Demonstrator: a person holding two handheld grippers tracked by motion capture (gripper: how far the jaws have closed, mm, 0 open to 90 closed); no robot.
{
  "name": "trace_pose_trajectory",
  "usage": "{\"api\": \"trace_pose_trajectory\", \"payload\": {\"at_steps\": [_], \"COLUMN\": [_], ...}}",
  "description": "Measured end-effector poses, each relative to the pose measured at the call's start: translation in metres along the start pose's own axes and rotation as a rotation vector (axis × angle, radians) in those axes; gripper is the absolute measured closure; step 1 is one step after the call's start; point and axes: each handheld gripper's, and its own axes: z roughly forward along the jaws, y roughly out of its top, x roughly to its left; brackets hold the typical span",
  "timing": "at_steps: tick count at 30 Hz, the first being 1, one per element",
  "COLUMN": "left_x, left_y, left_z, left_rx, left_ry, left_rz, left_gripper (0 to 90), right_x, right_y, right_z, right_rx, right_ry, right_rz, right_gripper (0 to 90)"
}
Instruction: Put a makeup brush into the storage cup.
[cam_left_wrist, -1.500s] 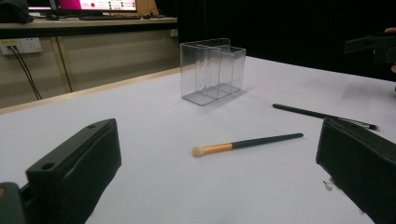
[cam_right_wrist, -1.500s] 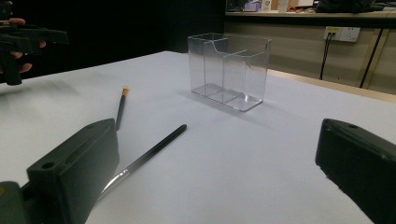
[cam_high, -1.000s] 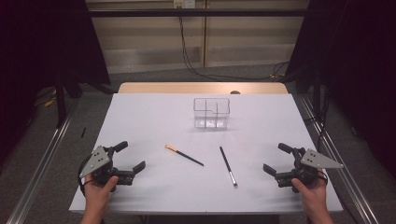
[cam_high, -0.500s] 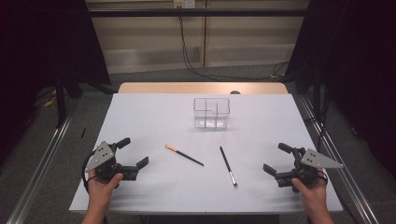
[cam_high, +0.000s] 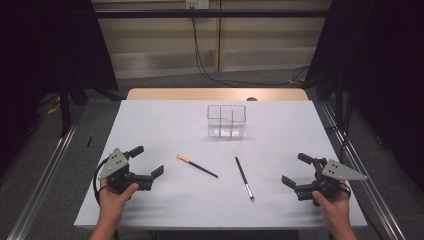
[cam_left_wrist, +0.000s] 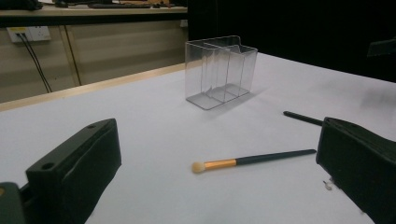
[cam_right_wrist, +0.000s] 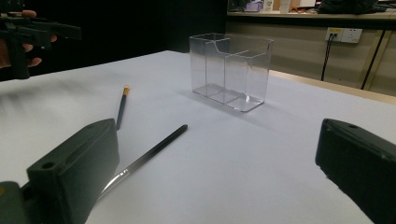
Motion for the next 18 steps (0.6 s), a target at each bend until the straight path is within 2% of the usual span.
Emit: {"api": "trace_pose_trajectory", "payload": {"at_steps": [8, 18], "left_x": [-0.002, -0.006], "left_y": [0.005, 0.008], "left_z": [0.013, 0.026], "left_rx": [-0.011, 0.005], "left_ry": [-0.008, -0.017], "left_rz": [-0.009, 0.001], "left_gripper": [0.0, 0.0], "right_x": [0.0, 0.0], "right_y": [0.0, 0.0], "right_z": [0.0, 0.001], "right_rx": [0.003, 0.006], "right_ry": [0.002, 0.005], "right_rz": [-0.003, -0.006], "right_gripper": [0.0, 0.0]}}
